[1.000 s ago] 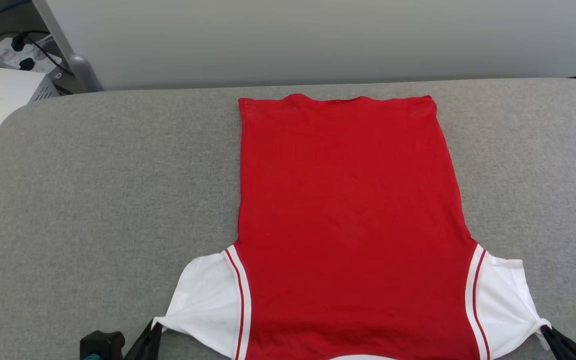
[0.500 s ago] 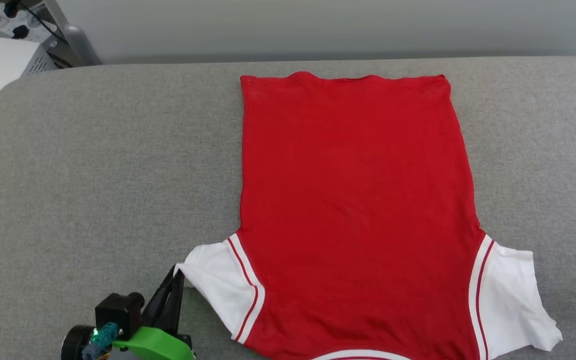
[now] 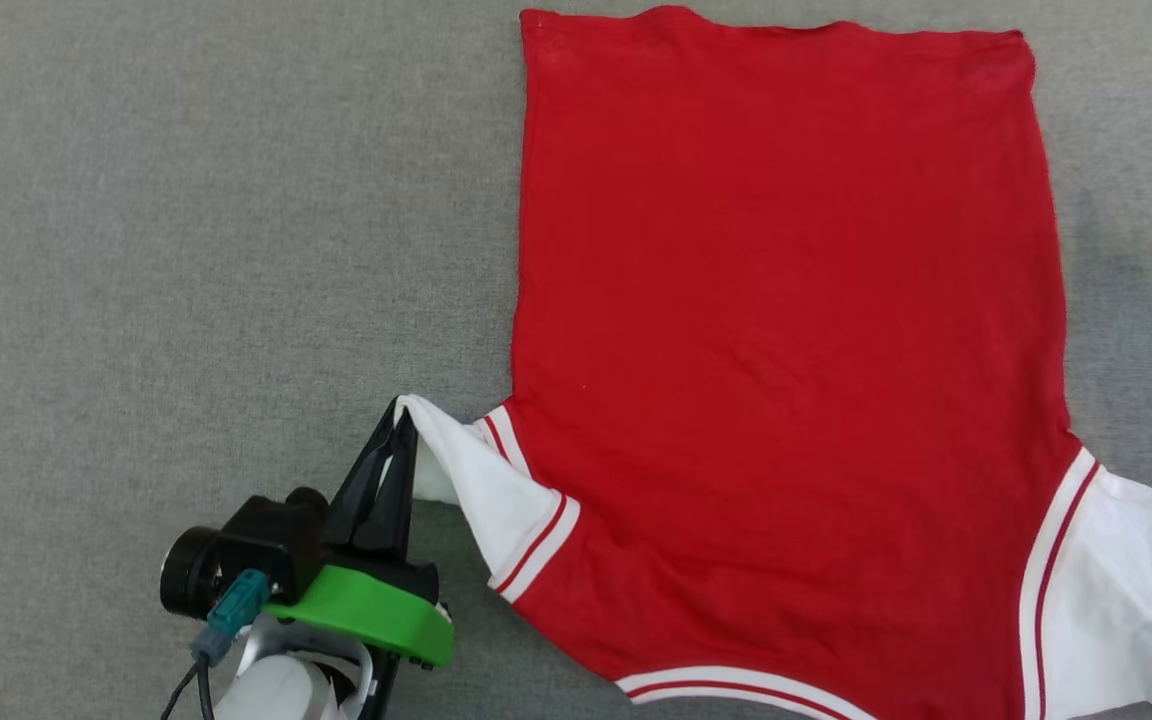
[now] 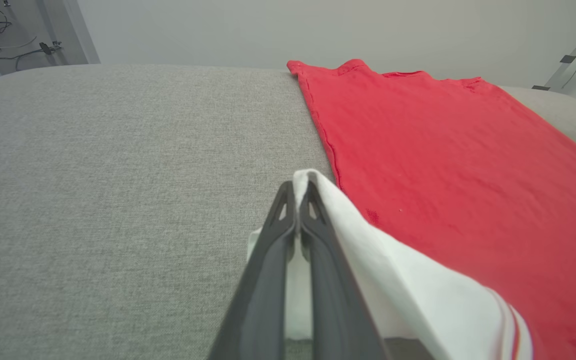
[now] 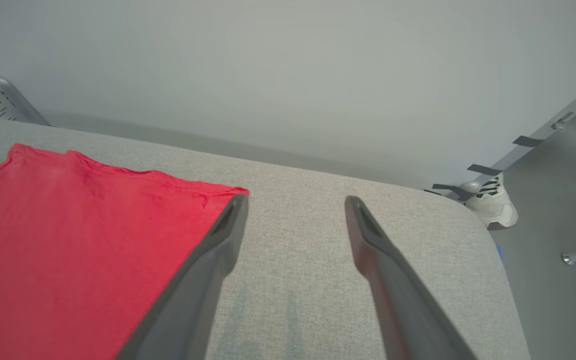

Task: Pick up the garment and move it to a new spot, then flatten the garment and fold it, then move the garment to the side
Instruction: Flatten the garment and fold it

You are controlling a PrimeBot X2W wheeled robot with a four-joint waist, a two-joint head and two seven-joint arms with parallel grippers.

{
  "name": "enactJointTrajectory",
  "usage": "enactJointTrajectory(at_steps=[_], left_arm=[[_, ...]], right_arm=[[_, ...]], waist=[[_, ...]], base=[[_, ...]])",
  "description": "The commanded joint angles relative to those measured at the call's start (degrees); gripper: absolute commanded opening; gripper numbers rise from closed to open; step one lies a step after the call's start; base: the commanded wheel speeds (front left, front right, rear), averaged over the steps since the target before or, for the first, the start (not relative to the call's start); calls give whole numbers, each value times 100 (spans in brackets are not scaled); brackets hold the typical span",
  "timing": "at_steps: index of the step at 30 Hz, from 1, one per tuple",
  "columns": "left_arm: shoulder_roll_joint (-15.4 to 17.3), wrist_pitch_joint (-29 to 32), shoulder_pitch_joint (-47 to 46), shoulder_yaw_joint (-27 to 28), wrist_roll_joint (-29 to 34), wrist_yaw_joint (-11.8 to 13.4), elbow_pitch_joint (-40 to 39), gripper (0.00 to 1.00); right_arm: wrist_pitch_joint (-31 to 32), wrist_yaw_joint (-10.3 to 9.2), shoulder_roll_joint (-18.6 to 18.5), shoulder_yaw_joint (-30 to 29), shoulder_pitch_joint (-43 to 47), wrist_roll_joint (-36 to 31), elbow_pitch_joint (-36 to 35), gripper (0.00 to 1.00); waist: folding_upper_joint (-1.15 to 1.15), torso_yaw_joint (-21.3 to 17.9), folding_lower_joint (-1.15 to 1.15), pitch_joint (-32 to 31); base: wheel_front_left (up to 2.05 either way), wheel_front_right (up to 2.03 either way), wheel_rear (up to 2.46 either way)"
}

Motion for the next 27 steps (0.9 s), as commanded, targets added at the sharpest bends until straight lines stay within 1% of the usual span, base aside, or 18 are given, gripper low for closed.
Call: enactJointTrajectory(at_steps=[1,4,6,10,13,17,21,25,26,27], left_arm=[[-84,-34,-128,33,72,-40,-56,0],[-216,-34,-227,63,184,-112,-133,0],[-297,-34,-290,73,256,-168,-165,0],[-515,-34,-397,129,313,-296,-203,0],[-643,-34,-459,181,376,-406,-221,0],[-791,-34,-544,262,500,-540,-224,0],[-934,-34,-565,355,608,-644,-203,0],[-1043,-34,-547,414,706,-747,-138,0],[-1064,-34,-538,435,729,-770,-117,0],[-1075,-34,-529,456,747,-786,-102,0]], right_arm=[[375,-4,-29,166,-309,128,209,100],[1182,-4,-49,499,-1001,324,667,100],[1592,-4,-38,665,-1374,403,932,100],[2066,-4,-74,913,-1937,299,1396,100],[2186,-4,-36,967,-2233,230,1701,100],[2078,-4,-5,1051,-2446,65,2043,100],[2005,-4,59,1251,-2273,115,2344,100],[2001,-4,-57,1448,-1970,211,2576,100],[1980,-4,-95,1491,-1915,250,2588,60],[1935,-4,-119,1509,-1890,281,2586,6]], waist=[[0,417,0,591],[0,560,0,844],[0,651,0,1003],[0,820,0,1279],[0,925,0,1477],[0,1037,0,1708],[0,1058,0,1784],[0,1050,0,1739],[0,1039,0,1712],[0,1025,0,1687]], base=[[0,0,0],[0,0,0],[0,0,0],[0,0,0],[0,0,0],[0,0,0],[0,0,0],[0,0,0],[0,0,0],[0,0,0]])
